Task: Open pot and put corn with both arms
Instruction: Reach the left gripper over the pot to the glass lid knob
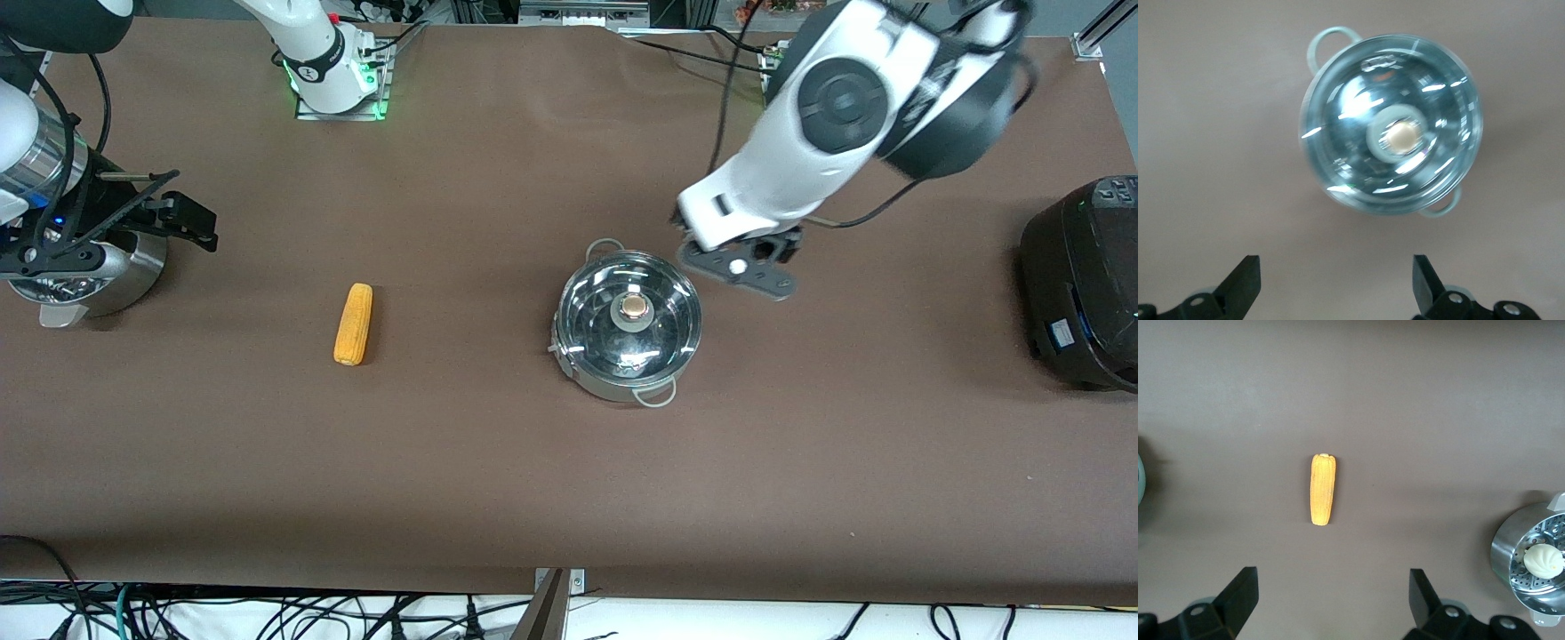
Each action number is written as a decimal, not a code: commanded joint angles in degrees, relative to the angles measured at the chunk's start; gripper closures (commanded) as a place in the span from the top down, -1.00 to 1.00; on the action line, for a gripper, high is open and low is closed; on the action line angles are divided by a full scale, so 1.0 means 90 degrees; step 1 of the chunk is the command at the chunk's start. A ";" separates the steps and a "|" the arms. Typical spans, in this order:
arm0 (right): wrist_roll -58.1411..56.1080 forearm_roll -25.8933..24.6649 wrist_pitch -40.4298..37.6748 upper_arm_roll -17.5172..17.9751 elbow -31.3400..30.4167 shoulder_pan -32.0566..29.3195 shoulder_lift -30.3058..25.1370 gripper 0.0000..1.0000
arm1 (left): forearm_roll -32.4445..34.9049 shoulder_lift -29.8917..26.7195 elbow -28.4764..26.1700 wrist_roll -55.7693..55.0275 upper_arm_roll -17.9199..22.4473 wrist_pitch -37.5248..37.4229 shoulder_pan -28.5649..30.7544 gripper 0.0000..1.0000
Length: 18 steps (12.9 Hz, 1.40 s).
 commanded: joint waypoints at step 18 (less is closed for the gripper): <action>-0.0102 -0.0070 0.0000 0.0019 0.0141 -0.0029 0.0066 1.00 | 0.0442 0.1770 0.0251 -0.0370 0.0061 0.1670 -0.0549 1.00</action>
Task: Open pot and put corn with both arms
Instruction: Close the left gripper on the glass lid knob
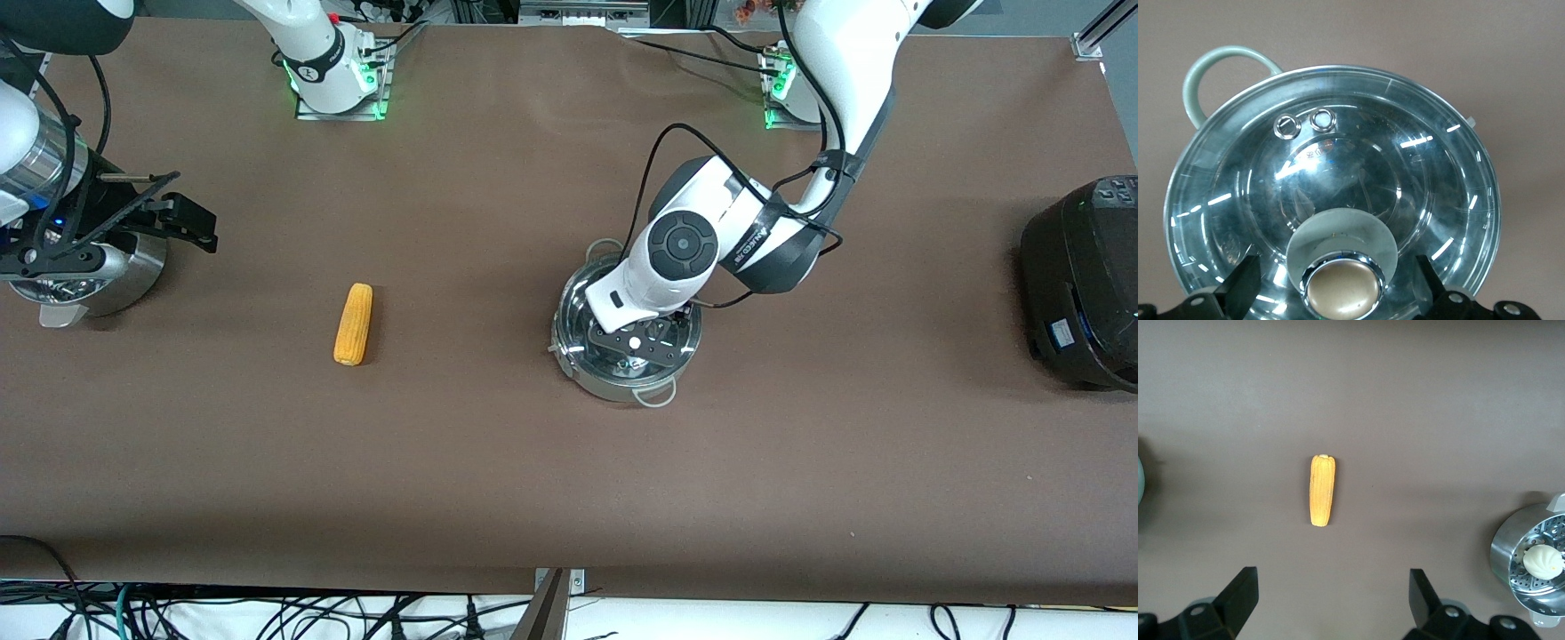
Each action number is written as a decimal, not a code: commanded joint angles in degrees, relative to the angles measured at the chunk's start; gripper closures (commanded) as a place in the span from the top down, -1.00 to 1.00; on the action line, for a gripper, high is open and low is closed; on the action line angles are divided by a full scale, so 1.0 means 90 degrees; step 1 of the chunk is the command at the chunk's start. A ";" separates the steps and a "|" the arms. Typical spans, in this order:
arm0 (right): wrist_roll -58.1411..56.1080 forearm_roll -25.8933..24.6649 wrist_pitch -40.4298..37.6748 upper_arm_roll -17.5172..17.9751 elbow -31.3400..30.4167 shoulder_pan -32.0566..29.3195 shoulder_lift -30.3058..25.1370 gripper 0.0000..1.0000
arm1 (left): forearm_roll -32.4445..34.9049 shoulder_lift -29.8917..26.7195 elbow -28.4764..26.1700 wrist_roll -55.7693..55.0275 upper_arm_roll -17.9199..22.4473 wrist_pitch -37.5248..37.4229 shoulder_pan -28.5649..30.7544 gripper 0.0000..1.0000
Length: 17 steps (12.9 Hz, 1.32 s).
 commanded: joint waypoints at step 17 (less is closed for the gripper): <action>-0.0733 0.0038 -0.0039 0.0029 0.0044 -0.0117 0.0391 1.00 | 0.0114 -0.0490 0.0196 -0.0474 -0.0071 -0.0836 -0.0150 -0.87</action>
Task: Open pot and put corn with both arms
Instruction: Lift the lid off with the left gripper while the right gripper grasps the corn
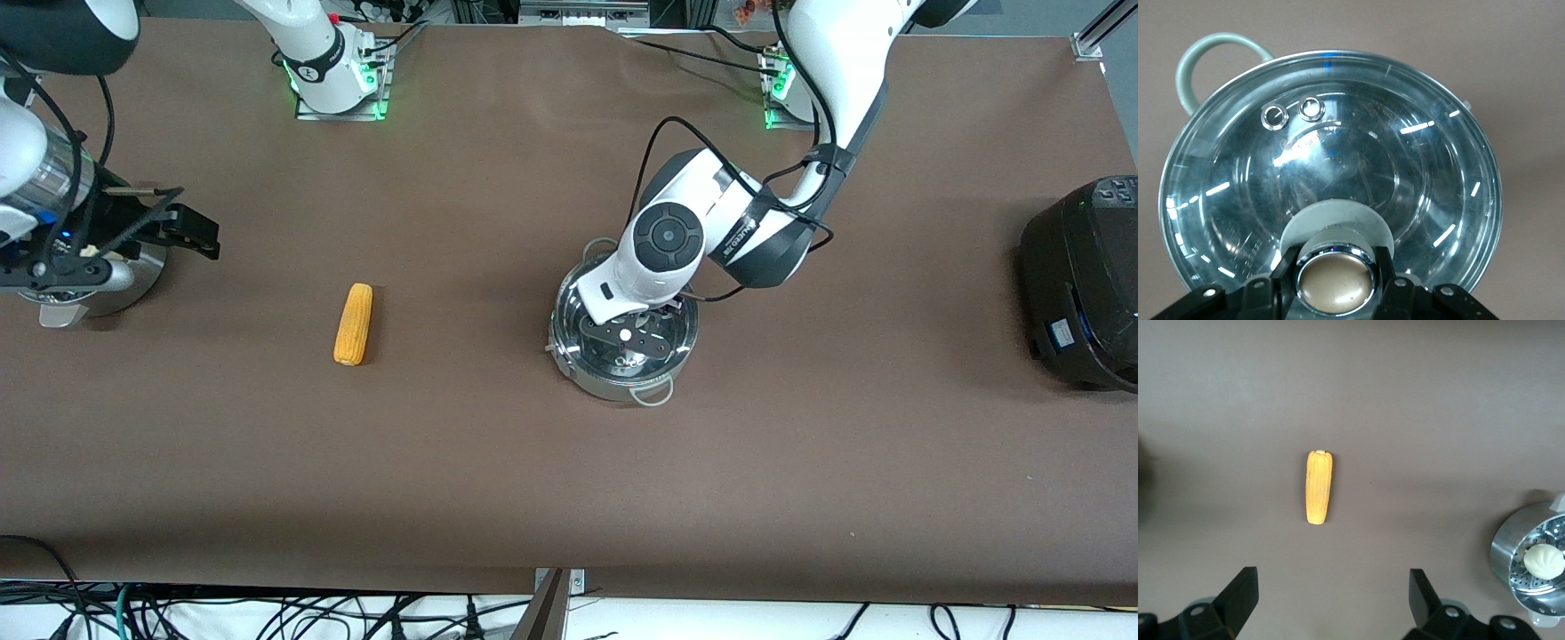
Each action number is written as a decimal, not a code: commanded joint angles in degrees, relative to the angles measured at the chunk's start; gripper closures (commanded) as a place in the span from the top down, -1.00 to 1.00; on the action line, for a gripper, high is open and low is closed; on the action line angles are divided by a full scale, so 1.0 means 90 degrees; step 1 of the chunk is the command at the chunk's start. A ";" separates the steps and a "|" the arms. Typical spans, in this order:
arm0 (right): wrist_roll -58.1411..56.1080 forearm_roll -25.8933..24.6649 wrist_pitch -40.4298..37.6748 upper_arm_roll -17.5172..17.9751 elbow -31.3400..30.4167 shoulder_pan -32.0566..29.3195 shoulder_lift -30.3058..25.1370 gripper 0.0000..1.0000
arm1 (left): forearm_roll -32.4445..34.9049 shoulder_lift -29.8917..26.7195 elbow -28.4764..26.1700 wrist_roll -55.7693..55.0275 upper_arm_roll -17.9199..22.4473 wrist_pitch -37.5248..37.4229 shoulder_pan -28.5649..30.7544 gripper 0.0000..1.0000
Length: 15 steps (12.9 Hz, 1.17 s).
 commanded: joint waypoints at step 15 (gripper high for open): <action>0.0033 0.0350 0.3939 0.0164 -0.2592 0.0329 0.1603 0.98 | 0.0081 -0.1798 -0.0204 0.3012 0.0022 -0.2430 0.3040 -1.00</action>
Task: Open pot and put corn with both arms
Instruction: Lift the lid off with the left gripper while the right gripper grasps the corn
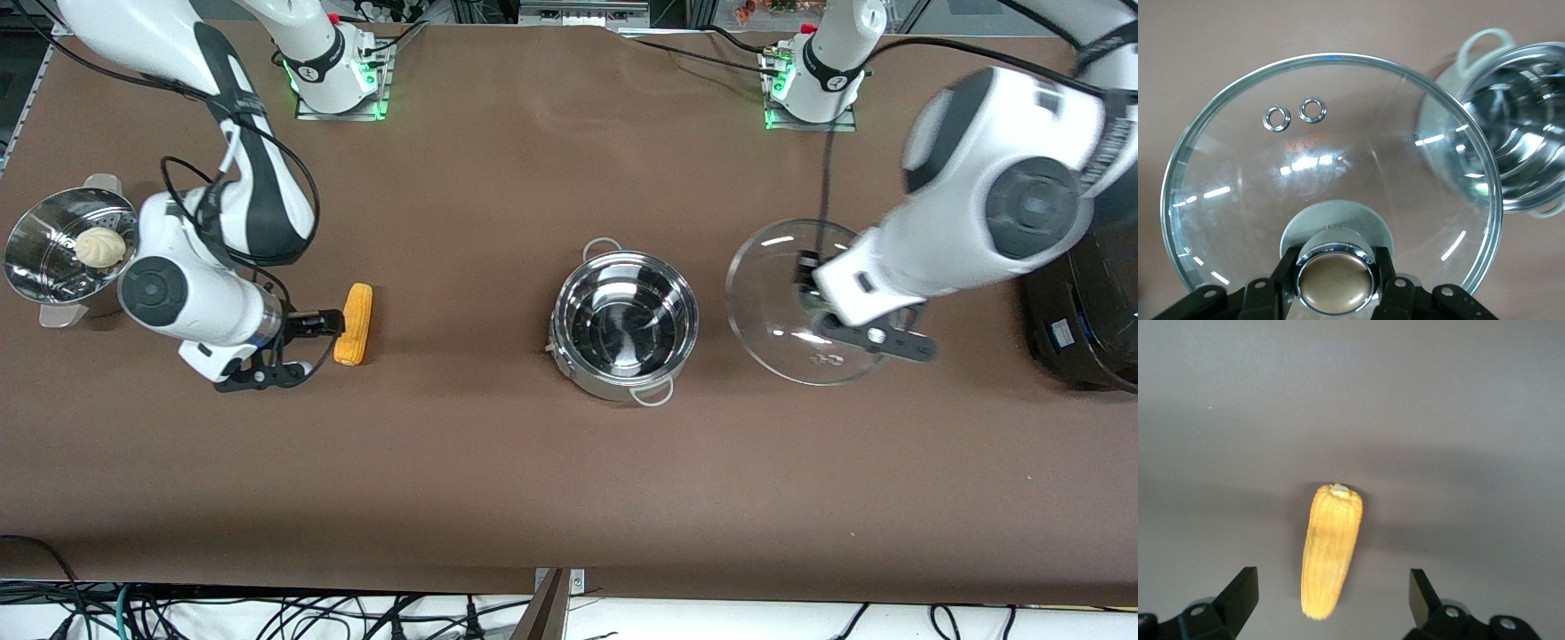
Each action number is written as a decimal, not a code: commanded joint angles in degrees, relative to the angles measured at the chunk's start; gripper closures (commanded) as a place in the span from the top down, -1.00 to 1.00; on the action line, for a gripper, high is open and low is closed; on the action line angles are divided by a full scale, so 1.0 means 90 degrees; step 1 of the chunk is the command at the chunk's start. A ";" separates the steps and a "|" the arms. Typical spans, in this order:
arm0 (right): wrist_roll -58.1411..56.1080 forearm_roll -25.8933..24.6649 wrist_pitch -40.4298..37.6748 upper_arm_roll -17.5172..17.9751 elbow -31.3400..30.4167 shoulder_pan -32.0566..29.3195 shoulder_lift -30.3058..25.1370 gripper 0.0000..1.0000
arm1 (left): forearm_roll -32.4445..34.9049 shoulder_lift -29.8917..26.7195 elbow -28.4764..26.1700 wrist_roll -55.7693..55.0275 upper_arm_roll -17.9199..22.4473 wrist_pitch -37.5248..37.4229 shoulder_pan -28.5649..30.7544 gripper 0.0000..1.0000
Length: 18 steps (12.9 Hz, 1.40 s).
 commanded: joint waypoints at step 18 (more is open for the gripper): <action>0.0525 0.0080 0.1225 0.0175 -0.1169 0.0132 0.0302 0.34 | 0.1172 0.0303 -0.4766 0.1525 -0.0052 0.5272 0.2118 -0.87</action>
